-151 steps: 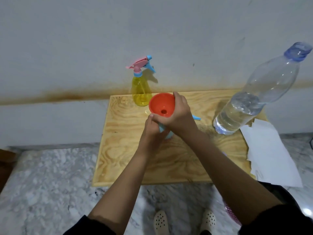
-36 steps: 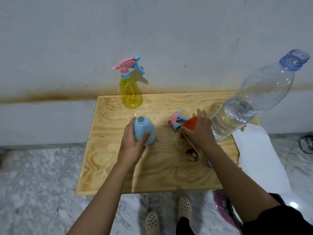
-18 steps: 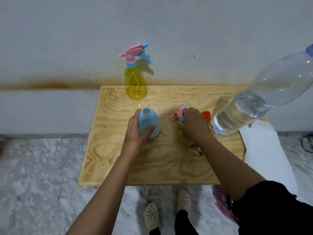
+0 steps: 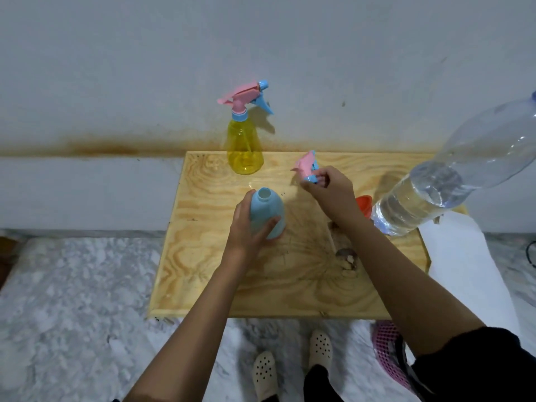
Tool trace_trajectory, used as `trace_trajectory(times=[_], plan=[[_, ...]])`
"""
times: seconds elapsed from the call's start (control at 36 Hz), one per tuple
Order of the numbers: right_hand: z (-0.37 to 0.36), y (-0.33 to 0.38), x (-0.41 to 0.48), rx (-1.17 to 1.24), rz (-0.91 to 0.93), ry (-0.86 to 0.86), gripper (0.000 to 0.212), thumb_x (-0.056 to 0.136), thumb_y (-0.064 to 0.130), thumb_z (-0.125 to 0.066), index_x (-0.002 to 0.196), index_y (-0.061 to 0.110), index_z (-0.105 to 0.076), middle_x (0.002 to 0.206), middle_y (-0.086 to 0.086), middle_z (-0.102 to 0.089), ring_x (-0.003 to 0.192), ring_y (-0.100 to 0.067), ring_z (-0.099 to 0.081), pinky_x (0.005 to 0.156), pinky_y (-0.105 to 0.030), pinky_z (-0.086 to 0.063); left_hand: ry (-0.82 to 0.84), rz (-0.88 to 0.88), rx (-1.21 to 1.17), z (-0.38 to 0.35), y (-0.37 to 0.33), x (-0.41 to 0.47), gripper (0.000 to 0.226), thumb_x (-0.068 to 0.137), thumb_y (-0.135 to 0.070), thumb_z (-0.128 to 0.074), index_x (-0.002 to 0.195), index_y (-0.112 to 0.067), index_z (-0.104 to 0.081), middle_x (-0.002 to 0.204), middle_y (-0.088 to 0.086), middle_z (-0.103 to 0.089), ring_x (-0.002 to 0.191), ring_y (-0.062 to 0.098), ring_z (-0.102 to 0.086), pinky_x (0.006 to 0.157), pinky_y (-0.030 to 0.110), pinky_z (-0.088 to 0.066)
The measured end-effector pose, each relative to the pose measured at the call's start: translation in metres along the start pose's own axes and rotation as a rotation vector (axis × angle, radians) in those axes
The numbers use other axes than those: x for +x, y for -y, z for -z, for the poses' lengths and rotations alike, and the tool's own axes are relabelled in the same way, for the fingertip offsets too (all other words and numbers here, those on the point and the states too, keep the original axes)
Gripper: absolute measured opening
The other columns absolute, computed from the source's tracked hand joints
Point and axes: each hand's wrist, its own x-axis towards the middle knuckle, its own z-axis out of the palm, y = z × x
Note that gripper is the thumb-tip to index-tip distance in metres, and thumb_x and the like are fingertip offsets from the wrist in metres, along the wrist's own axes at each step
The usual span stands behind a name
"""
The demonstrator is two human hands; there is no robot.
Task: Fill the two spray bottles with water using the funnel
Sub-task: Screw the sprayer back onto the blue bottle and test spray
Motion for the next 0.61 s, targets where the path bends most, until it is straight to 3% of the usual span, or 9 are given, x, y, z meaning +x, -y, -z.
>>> trace_trajectory(times=[0.06, 0.11, 0.22, 0.36, 0.47, 0.61], plan=[[0.002, 0.020, -0.004, 0.149, 0.017, 0.017, 0.021, 0.083, 0.009, -0.066, 0.102, 0.003, -0.062, 0.071, 0.010, -0.050, 0.062, 0.000, -0.046, 0.060, -0.008, -0.037, 0.017, -0.004, 0.002, 0.001, -0.001, 0.000, 0.080, 0.077, -0.046, -0.071, 0.143, -0.019, -0.033, 0.138, 0.002, -0.044, 0.123, 0.016, -0.043, 0.096, 0.028, -0.041], [0.005, 0.040, -0.010, 0.229, 0.110, 0.031, 0.022, 0.085, 0.007, -0.062, 0.106, 0.002, -0.062, 0.080, 0.007, -0.055, 0.070, -0.002, -0.047, 0.070, -0.016, -0.039, 0.031, -0.013, 0.003, 0.001, -0.001, 0.000, 0.084, 0.075, -0.052, -0.066, 0.144, -0.018, -0.033, 0.138, 0.002, -0.044, 0.123, 0.015, -0.042, 0.098, 0.031, -0.041], [0.010, 0.075, -0.024, 0.378, 0.284, 0.016, 0.029, 0.087, 0.010, -0.059, 0.113, -0.001, -0.058, 0.099, -0.003, -0.060, 0.086, -0.002, -0.053, 0.079, -0.010, -0.041, 0.038, -0.028, 0.010, 0.002, 0.000, -0.001, 0.076, 0.081, -0.043, -0.068, 0.143, -0.019, -0.032, 0.139, 0.003, -0.043, 0.125, 0.019, -0.043, 0.100, 0.038, -0.043], [0.009, 0.098, -0.037, 0.498, 0.413, -0.061, 0.032, 0.090, -0.001, -0.054, 0.122, -0.006, -0.052, 0.117, -0.018, -0.057, 0.107, -0.019, -0.053, 0.082, -0.007, -0.042, 0.027, -0.027, -0.014, 0.002, 0.001, -0.001, 0.072, 0.084, -0.033, -0.070, 0.144, -0.020, -0.032, 0.140, 0.003, -0.042, 0.125, 0.017, -0.043, 0.094, 0.024, -0.040], [0.006, 0.108, -0.044, 0.547, 0.474, -0.072, 0.034, 0.091, 0.002, -0.054, 0.125, -0.004, -0.049, 0.124, -0.022, -0.053, 0.118, -0.029, -0.052, 0.086, -0.012, -0.044, 0.025, -0.022, -0.047, 0.001, 0.002, -0.001, 0.073, 0.082, -0.037, -0.070, 0.143, -0.023, -0.033, 0.138, 0.000, -0.043, 0.124, 0.016, -0.044, 0.099, 0.035, -0.044], [-0.005, 0.108, -0.047, 0.560, 0.480, -0.024, 0.035, 0.091, 0.006, -0.054, 0.126, 0.000, -0.049, 0.124, -0.022, -0.052, 0.115, -0.021, -0.052, 0.090, -0.018, -0.047, 0.025, -0.022, -0.058, 0.001, 0.005, 0.000, 0.073, 0.076, -0.048, -0.068, 0.139, -0.030, -0.036, 0.135, -0.004, -0.045, 0.121, 0.014, -0.047, 0.097, 0.042, -0.048]])
